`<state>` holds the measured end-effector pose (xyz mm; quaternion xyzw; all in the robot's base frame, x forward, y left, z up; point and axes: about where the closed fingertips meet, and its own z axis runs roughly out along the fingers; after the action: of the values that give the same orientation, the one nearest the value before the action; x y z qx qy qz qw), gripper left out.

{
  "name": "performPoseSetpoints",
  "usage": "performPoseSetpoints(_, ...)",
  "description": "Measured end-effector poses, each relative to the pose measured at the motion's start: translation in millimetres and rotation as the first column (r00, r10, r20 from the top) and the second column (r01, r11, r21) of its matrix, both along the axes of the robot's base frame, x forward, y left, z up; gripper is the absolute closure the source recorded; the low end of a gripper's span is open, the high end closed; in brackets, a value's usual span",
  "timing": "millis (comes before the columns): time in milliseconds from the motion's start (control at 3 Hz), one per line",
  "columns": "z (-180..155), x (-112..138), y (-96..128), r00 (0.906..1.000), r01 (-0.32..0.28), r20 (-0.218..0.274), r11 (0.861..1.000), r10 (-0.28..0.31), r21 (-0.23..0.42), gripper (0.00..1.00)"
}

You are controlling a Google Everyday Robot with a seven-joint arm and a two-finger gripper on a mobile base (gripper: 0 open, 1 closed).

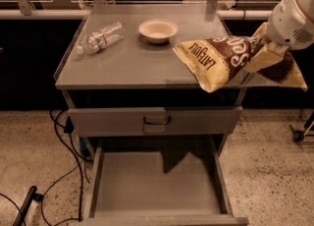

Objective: Place brown chip bag into middle drawer

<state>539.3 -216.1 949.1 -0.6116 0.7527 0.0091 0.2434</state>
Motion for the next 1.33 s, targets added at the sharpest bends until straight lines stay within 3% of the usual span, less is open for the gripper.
performPoseSetpoints(667, -16, -12, 13, 0.9996, -0.022, -0.018, 1.0, 0.022, 0.011, 1.0)
performPoseSetpoints(1000, -45, -48, 51, 0.9965, -0.073, -0.037, 0.995, 0.075, 0.069, 1.0)
performPoseSetpoints(1333, -106, -85, 86, 0.9869, -0.097, -0.116, 0.988, 0.112, 0.123, 1.0)
